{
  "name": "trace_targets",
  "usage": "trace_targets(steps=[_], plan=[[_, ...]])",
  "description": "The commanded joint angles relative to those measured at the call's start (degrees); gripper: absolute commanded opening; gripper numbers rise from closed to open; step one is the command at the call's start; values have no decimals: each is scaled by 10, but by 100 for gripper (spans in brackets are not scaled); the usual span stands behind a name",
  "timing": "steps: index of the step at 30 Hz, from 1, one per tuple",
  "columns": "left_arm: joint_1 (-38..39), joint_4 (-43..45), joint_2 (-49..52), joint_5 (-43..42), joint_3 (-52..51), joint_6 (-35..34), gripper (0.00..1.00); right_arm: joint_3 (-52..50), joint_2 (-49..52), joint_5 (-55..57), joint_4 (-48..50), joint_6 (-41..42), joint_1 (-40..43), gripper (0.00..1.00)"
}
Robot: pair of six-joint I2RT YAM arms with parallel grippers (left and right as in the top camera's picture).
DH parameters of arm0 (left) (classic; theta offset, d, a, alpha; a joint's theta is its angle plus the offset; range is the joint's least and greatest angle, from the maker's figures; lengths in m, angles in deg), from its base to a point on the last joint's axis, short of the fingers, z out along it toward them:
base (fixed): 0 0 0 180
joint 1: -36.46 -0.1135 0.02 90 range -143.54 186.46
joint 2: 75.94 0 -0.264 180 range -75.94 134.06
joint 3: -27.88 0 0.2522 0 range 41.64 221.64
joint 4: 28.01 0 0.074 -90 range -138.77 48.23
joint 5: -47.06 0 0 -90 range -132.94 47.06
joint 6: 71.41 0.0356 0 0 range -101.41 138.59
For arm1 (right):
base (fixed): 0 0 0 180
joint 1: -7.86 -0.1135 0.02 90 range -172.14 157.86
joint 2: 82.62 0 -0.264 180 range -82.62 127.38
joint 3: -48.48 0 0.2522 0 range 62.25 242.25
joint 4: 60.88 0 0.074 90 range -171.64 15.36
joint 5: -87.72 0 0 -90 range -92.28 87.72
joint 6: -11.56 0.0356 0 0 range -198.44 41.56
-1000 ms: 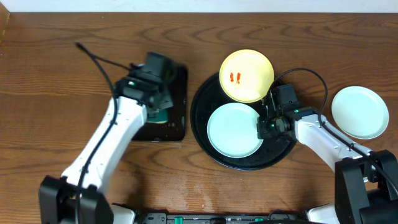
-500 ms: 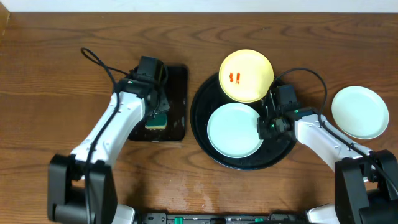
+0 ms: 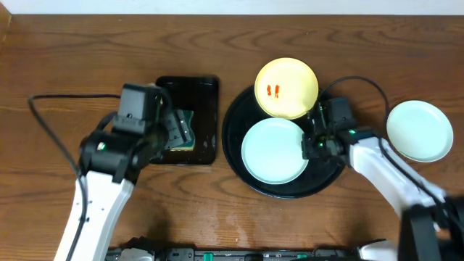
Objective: Clean dirty plates on tray and stack at the side
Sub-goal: 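Return the sponge to the black tray with the left gripper, then lift the scrubbed pale green plate off the round tray with the right gripper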
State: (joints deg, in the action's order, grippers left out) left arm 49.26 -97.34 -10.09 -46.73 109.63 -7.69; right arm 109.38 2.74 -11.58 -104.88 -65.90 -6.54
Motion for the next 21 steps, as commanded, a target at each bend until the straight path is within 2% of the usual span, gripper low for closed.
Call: trace_targets(steps=[1, 6, 11, 16, 21], plan=[[-2, -3, -18, -3, 12, 6, 82, 2, -73, 41, -15, -4, 4, 1], [-2, -3, -21, -3, 12, 6, 82, 6, -157, 160, -45, -15, -7, 1], [-2, -3, -20, -3, 12, 6, 82, 7, -213, 218, -42, -34, -30, 1], [-2, -3, -19, -3, 12, 6, 83, 7, -229, 294, -27, -74, -68, 1], [-2, -3, -19, -3, 11, 6, 83, 7, -229, 397, -17, -79, -136, 1]])
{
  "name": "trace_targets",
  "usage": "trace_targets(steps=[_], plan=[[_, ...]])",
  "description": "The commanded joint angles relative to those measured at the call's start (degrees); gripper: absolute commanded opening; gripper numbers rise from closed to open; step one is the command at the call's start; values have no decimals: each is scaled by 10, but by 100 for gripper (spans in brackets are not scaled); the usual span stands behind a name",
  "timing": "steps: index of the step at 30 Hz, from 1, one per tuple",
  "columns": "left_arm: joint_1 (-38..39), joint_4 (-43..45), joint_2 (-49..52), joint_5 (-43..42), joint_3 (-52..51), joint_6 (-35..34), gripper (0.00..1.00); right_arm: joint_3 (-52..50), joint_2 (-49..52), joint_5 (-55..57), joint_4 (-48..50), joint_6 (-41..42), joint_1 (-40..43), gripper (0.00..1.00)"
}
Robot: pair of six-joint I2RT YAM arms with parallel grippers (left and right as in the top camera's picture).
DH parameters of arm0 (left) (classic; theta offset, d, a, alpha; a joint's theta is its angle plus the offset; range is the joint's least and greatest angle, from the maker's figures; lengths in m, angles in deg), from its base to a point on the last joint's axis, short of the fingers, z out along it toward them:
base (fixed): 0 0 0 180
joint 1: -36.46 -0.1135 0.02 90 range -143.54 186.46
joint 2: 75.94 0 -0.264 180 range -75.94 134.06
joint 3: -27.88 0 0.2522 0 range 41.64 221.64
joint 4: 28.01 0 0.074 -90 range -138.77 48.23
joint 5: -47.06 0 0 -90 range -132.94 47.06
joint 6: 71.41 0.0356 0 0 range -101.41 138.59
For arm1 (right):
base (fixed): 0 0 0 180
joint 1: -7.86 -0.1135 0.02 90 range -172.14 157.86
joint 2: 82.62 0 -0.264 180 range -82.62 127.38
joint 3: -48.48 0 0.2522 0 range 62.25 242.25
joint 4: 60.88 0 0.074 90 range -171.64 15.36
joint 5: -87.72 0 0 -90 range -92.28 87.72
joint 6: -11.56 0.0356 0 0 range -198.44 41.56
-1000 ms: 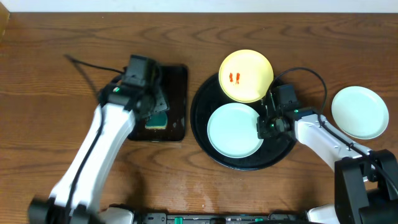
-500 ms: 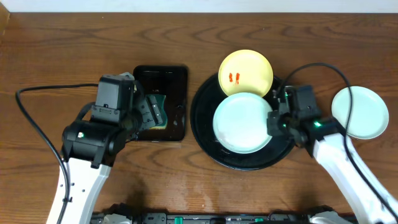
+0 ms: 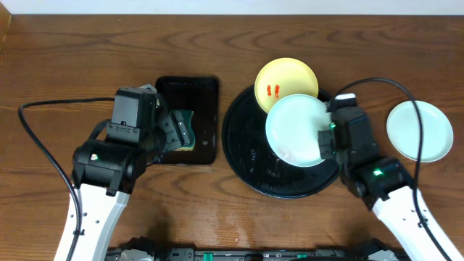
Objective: Clean dirty plates on tray and stack at the side
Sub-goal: 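Lift the scrubbed pale green plate off the round tray with the right gripper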
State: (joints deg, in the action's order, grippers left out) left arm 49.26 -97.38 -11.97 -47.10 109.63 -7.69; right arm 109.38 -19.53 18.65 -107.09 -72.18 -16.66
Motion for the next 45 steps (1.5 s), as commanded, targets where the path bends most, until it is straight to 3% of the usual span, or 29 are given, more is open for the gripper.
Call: trace_targets(steps=[1, 10, 21, 45], plan=[[-2, -3, 0, 1, 11, 6, 83, 7, -6, 131, 5, -17, -56, 1], [-2, -3, 0, 1, 11, 6, 83, 7, -5, 380, 10, -54, -242, 1], [-2, -3, 0, 1, 11, 6, 83, 7, -5, 438, 15, -117, -338, 1], [-2, -3, 0, 1, 11, 6, 83, 7, -5, 478, 19, -139, -363, 1]])
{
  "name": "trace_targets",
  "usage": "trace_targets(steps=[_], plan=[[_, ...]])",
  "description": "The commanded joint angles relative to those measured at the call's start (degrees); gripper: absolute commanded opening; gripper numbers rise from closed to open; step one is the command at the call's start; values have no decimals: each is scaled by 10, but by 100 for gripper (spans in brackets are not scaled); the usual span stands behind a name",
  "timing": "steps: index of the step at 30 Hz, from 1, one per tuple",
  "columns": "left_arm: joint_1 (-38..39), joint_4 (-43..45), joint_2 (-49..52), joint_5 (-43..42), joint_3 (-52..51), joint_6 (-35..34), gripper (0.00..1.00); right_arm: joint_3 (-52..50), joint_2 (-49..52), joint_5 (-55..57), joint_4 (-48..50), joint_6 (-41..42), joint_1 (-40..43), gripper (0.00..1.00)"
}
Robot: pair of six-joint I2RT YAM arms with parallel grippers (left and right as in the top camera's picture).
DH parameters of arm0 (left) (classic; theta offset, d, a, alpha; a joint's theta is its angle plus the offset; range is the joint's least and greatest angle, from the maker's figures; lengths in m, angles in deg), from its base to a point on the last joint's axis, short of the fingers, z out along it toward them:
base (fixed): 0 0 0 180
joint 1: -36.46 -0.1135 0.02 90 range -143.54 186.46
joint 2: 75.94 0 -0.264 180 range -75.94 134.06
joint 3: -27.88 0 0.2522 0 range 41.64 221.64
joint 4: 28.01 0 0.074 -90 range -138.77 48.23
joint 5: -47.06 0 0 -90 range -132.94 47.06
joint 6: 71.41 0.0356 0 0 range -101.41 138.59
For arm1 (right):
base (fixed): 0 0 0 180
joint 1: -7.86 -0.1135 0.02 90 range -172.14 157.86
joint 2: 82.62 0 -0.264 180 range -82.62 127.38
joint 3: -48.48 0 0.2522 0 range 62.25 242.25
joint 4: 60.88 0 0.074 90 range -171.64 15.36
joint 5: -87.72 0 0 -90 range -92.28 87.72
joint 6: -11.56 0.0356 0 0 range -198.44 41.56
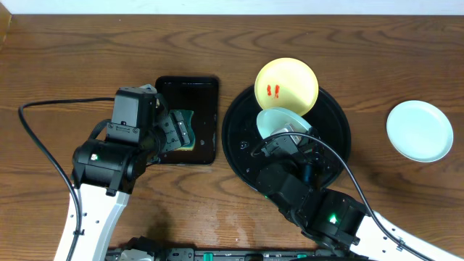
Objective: Clean dirty plates on tray and stack at the side
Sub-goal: 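Lift the scrubbed pale green plate off the round tray with the right gripper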
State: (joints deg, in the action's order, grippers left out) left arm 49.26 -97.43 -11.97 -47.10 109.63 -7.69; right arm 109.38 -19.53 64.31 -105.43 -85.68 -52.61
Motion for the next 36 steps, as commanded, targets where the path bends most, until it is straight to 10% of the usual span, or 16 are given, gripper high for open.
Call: trace_targets(steps=[1, 29, 36], plan=[[-2, -2, 0, 1, 11, 6, 84, 7, -5, 22, 2, -3, -4, 1], [-2, -2, 0, 1, 11, 6, 84, 3, -5, 15, 1, 73, 19, 1], [-2, -2, 0, 1, 11, 6, 84, -11, 10, -239, -5, 156, 174, 1]])
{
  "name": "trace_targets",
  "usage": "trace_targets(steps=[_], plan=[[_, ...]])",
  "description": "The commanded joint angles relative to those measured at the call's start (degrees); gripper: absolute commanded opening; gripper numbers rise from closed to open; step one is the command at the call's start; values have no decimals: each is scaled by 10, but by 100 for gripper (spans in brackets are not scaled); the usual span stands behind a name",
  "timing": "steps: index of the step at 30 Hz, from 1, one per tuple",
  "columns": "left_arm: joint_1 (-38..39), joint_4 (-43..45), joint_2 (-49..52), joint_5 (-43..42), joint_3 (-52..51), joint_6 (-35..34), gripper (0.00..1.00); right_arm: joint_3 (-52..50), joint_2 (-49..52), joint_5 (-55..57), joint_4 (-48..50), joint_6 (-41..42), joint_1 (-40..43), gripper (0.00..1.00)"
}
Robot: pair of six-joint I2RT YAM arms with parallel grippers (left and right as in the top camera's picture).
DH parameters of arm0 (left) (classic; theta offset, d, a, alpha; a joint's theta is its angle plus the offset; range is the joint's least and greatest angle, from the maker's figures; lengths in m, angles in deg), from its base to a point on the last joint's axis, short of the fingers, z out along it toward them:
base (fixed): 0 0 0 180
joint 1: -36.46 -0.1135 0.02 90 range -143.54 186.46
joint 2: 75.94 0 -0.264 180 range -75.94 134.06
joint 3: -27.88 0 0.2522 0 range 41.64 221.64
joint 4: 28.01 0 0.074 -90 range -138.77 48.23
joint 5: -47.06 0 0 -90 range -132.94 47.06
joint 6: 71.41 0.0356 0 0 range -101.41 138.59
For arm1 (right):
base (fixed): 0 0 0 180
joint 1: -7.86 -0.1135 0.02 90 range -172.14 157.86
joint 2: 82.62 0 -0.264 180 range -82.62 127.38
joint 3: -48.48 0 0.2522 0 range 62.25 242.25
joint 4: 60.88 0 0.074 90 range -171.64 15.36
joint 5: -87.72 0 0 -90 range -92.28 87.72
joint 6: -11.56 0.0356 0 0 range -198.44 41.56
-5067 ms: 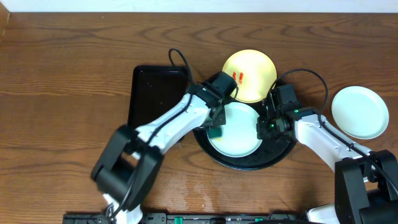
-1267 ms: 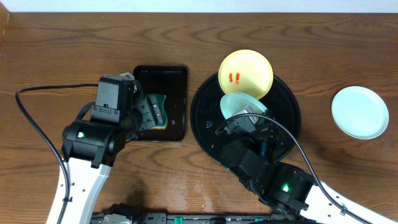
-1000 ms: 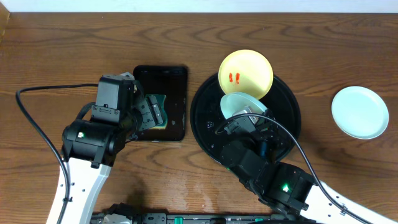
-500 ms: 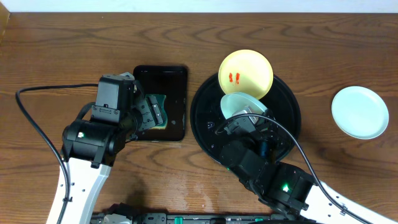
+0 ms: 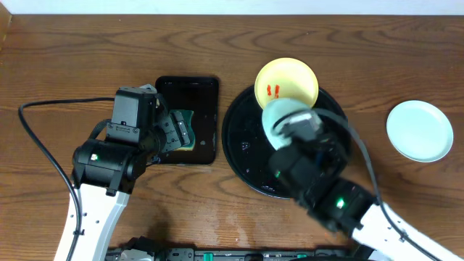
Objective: Clean dirty plates on tray and stack at the side
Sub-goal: 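Lift the scrubbed pale green plate off the round tray with the right gripper, then stack the pale green plate onto the clean plate at right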
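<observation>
A pale green plate (image 5: 274,116) is held up over the round black tray (image 5: 239,148), and my right arm hides most of it. My right gripper (image 5: 296,125) is shut on it, its fingers covered by the wrist. A yellow plate (image 5: 287,85) with red stains rests on the tray's far rim. At the left, a green sponge (image 5: 187,130) lies in the small black rectangular tray (image 5: 196,90), with my left gripper (image 5: 176,133) closed on its left side.
A clean pale green plate (image 5: 419,130) sits alone on the wooden table at the right. The right arm's body and its cable hang over the near right part of the round tray. The left arm's cable loops across the table at the left.
My right arm has swung from the near centre toward the right, and the held plate now shows a little farther right. The left arm and the sponge have not moved.
The pale green plate first lay flat in the round tray with my right gripper at its right edge. Then it was lifted above the tray's middle. Later it was tilted and mostly hidden beneath the arm, where it still is. The left gripper stayed at the sponge throughout.
</observation>
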State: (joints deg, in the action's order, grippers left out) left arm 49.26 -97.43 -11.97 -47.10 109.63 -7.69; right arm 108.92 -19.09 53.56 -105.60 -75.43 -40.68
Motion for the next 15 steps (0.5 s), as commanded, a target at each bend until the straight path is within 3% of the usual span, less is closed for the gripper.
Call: trace_targets(steps=[1, 8, 15], plan=[[-2, -2, 0, 1, 11, 6, 84, -2, 1, -160, -6, 66, 71, 1], [-2, -2, 0, 1, 11, 6, 84, 5, -51, -331, 19, 119, 224, 1], [-2, -2, 0, 1, 11, 6, 84, 4, -48, -446, 14, 226, 483, 1]])
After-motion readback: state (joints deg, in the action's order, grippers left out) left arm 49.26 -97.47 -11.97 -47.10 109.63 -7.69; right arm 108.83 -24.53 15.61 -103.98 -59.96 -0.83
